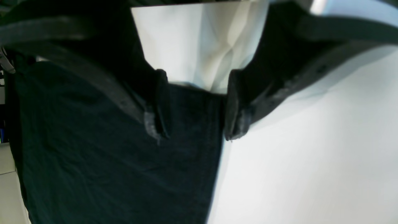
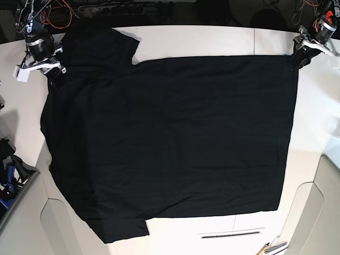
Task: Fold the T-shirt properly
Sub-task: 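Lower both grippers and grasp the shirt's shoulder corners, then lift the shirt with both grippers and pull it toward the robot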
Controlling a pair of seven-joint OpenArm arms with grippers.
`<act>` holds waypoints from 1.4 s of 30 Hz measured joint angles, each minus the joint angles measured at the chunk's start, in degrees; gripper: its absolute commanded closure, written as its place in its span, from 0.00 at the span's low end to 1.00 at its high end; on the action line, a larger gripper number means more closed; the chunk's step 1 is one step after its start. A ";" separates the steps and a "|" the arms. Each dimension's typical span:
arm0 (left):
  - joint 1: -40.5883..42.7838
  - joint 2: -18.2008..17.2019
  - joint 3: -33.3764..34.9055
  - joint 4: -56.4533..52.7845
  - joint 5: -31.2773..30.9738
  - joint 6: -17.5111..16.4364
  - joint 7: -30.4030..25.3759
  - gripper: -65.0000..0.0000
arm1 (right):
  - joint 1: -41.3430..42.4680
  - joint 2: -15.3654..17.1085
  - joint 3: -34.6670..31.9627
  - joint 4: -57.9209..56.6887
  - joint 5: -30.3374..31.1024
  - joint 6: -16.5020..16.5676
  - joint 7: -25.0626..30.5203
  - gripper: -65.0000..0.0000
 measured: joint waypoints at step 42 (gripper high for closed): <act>9.40 0.15 -20.94 0.96 -24.59 0.04 20.22 1.00 | -23.80 0.04 2.99 31.78 1.40 -0.61 -6.16 1.00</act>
